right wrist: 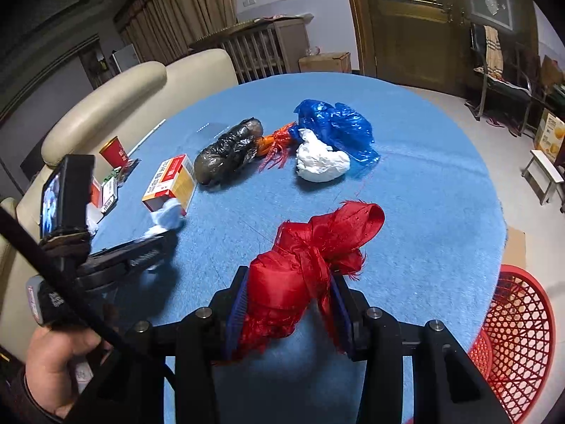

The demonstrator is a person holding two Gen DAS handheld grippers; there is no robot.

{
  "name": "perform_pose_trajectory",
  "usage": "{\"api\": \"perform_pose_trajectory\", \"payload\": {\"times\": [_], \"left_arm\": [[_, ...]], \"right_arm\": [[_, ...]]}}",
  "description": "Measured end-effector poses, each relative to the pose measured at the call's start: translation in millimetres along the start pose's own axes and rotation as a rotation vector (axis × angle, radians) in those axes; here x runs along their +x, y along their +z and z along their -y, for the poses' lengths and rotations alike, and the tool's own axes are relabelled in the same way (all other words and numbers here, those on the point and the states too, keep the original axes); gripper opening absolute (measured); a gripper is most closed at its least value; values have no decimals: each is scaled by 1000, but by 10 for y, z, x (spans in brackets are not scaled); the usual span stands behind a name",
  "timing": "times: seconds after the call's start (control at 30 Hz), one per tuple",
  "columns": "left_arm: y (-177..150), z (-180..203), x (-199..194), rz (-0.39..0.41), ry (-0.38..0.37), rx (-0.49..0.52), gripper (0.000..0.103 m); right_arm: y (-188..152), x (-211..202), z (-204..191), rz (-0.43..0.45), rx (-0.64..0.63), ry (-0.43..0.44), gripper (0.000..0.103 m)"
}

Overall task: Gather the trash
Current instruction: 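Grasp the light blue face mask with the left tool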

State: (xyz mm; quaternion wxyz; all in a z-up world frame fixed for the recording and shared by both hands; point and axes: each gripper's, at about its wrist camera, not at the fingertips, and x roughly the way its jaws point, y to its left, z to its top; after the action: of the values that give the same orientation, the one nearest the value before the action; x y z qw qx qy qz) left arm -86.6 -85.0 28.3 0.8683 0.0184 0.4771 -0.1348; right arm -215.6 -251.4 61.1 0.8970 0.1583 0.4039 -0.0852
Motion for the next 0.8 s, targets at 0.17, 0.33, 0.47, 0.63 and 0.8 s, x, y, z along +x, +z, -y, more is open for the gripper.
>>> {"api": "perform_pose_trajectory", "payload": {"times": [0.17, 0.33, 0.47, 0.63, 0.8], "left_arm": [[-224, -49, -348, 47, -19, 5, 27], [-487, -85, -629, 78, -17, 20, 27], [-574, -122, -789, 100, -16, 24, 27], [-655, -160, -932, 128, 2, 26, 27], [-753, -143, -1022, 145, 17, 34, 27]], "right_arm": [[-88, -66, 10, 8, 3, 7, 46], [-202, -148, -33, 14, -4, 11, 46], [-304, -213, -79, 14, -11, 18, 46], [-407, -318, -111, 22, -16, 19, 46], [-424, -440, -159, 51, -33, 12, 46]]}}
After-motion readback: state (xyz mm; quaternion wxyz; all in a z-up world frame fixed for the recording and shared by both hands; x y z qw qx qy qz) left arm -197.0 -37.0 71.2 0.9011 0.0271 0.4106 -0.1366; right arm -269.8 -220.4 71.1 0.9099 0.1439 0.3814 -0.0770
